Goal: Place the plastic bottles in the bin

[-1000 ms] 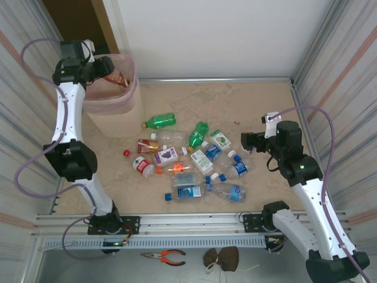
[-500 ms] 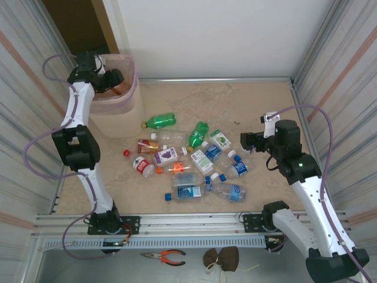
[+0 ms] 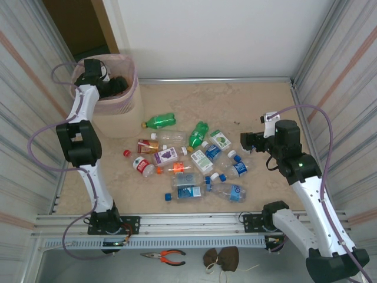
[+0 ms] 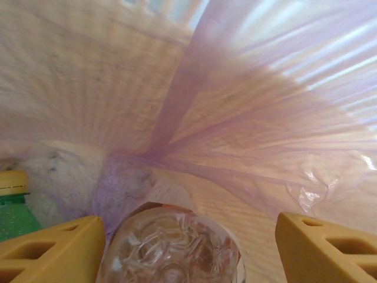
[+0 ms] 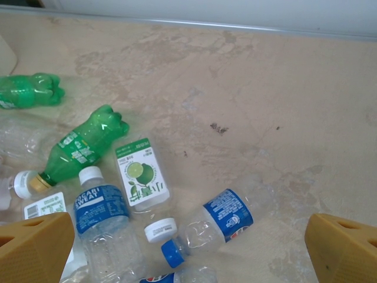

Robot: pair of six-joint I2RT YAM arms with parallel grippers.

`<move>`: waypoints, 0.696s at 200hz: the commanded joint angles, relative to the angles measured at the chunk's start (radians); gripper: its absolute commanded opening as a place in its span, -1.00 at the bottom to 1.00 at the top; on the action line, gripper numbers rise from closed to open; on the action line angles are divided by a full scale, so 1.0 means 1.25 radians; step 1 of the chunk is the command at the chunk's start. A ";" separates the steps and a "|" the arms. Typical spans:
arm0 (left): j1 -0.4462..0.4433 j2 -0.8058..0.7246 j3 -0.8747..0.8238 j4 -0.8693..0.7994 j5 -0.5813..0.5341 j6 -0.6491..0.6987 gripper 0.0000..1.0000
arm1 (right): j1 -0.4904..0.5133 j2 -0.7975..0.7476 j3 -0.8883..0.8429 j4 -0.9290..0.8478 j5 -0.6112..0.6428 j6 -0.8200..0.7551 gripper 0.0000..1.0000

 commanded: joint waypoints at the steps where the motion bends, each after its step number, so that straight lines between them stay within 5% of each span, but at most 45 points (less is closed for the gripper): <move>1: -0.002 -0.046 -0.008 0.018 -0.015 0.008 0.53 | 0.006 -0.010 0.008 -0.016 0.016 -0.020 0.98; 139: -0.003 -0.292 0.019 -0.027 0.014 0.055 0.49 | 0.012 -0.009 0.008 -0.022 0.006 -0.004 0.98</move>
